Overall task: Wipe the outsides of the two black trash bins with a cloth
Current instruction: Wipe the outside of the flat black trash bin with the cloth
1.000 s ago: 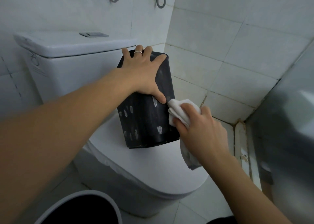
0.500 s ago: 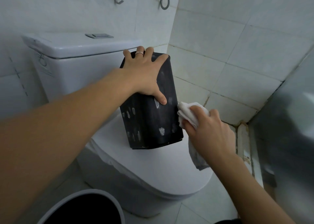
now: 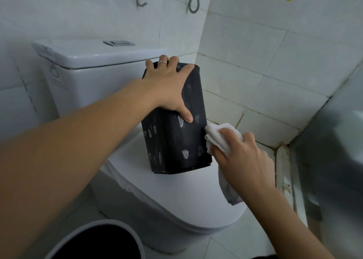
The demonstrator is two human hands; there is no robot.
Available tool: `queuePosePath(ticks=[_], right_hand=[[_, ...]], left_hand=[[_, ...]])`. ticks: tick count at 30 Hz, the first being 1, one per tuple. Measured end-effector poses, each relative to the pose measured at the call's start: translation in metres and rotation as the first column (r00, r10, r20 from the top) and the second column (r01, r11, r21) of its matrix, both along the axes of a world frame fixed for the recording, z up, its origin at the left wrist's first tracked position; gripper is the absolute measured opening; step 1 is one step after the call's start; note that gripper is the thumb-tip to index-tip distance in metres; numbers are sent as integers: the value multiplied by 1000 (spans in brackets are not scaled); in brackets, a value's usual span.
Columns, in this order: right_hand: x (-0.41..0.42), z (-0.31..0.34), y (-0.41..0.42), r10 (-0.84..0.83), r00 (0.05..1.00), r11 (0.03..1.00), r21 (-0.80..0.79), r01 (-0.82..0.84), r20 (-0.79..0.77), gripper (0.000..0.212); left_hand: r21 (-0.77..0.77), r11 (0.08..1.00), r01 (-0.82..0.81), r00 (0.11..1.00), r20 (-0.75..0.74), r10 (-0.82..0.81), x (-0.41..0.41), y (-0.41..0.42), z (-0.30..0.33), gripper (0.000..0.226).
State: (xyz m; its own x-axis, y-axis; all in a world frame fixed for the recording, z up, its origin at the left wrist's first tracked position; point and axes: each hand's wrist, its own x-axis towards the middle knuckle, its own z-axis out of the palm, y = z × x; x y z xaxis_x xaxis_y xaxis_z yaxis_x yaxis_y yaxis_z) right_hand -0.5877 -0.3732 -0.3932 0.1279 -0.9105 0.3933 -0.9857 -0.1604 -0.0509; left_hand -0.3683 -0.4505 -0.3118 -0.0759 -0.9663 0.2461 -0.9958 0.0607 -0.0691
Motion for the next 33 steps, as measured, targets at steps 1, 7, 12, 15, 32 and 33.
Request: queuePosePath(ticks=[1, 7, 12, 15, 32, 33], right_hand=[[0, 1, 0, -1, 1000, 1000, 4, 1, 2, 29], [15, 2, 20, 70, 996, 998, 5, -70, -56, 30], [7, 1, 4, 8, 1000, 999, -43, -9, -23, 29], [3, 2, -1, -16, 1000, 999, -37, 15, -10, 29], [3, -2, 10, 69, 998, 996, -50, -68, 5, 29], [7, -3, 14, 91, 996, 995, -53, -90, 8, 30]], left_hand=[[2, 1000, 3, 1000, -2, -3, 0, 0, 0, 147], [8, 1000, 21, 1000, -12, -21, 2, -3, 0, 146], [3, 1000, 24, 1000, -6, -24, 0, -3, -1, 144], [-3, 1000, 25, 1000, 2, -25, -3, -4, 0, 143], [-6, 999, 47, 999, -2, -47, -4, -6, 0, 142], [-8, 999, 48, 999, -1, -48, -5, -6, 0, 142]])
